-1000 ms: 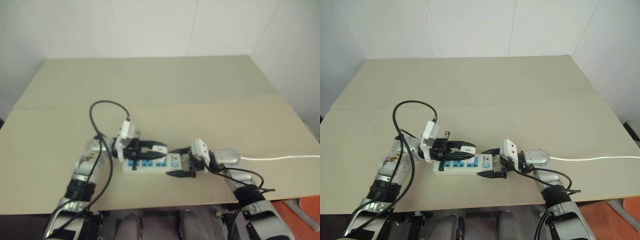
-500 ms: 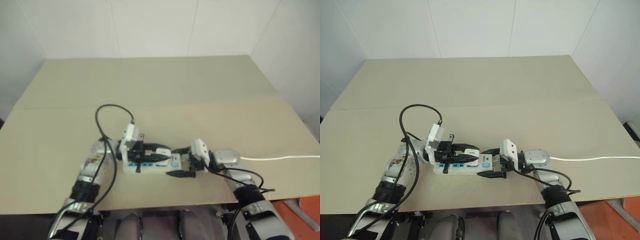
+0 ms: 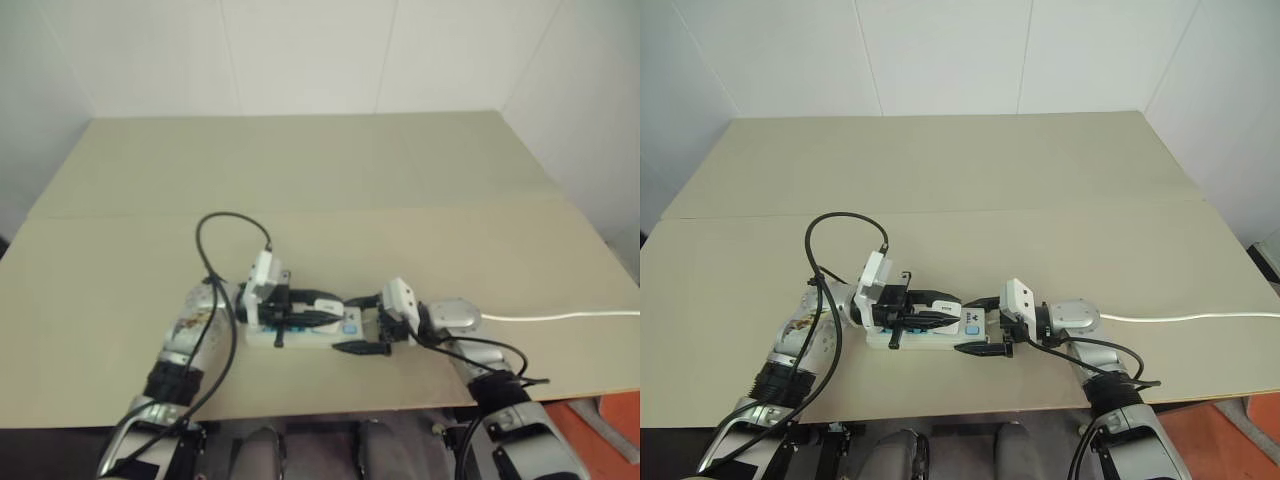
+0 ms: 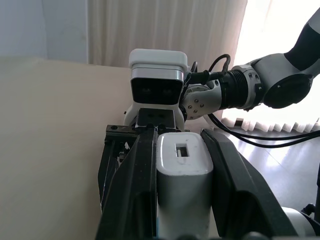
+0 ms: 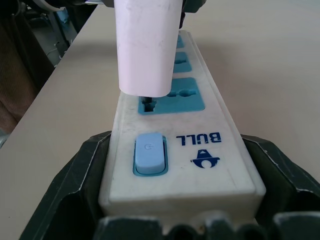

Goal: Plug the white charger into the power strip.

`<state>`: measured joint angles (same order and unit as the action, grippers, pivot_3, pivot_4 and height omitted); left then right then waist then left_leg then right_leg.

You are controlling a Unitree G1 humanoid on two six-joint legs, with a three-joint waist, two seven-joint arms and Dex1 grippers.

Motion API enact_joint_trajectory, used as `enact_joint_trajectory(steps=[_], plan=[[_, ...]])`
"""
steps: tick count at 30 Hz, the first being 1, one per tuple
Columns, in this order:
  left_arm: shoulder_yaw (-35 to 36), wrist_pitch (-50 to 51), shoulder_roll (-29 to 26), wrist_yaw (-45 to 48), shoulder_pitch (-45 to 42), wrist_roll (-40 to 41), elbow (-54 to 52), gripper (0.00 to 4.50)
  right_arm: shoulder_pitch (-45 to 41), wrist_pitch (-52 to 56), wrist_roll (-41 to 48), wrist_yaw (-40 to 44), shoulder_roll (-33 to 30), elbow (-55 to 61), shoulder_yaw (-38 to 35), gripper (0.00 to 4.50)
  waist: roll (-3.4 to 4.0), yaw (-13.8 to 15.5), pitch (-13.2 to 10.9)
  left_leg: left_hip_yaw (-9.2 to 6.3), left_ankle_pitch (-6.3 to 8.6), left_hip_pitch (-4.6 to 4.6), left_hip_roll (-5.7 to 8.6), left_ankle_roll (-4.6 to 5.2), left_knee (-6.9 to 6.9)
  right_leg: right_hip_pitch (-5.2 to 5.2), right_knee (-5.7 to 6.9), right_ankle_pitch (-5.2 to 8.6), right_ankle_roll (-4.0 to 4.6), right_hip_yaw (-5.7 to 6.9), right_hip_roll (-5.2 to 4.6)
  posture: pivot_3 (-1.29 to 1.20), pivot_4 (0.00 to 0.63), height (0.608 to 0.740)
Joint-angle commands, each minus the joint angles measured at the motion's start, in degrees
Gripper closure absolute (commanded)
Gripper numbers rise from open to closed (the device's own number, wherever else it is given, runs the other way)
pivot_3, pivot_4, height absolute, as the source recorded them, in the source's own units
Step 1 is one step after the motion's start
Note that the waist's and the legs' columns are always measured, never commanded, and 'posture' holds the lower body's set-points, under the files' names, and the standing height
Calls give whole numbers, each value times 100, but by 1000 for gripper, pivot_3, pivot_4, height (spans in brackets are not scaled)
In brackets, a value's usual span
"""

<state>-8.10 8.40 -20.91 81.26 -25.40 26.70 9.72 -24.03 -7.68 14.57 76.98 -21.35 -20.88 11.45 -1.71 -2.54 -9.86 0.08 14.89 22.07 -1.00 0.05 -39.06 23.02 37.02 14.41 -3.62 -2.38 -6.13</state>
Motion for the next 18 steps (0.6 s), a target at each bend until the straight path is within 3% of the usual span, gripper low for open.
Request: enact_joint_trajectory(steps=[1, 12, 18], plan=[[-21, -196, 8, 36, -95, -103, 154, 3476, 33, 73, 3, -18, -12, 82, 36, 1063, 0, -4, 0, 0, 0, 0, 0, 0, 0, 0, 0, 0, 0, 0, 0, 0, 150, 740], [-68, -325, 8, 78, -78, -162, 297, 3476, 40, 98, -2, -30, -35, 98, 32, 1063, 0, 0, 0, -1, 0, 0, 0, 0, 0, -1, -1, 0, 0, 0, 0, 0, 150, 740], [-150, -488, -287, 331, 12, -386, 524, 3476, 22, 103, -13, -24, -65, 73, 25, 1063, 0, -5, 1, 0, 0, -3, 0, 0, 1, -2, -1, 0, 0, 0, 0, 0, 150, 740]])
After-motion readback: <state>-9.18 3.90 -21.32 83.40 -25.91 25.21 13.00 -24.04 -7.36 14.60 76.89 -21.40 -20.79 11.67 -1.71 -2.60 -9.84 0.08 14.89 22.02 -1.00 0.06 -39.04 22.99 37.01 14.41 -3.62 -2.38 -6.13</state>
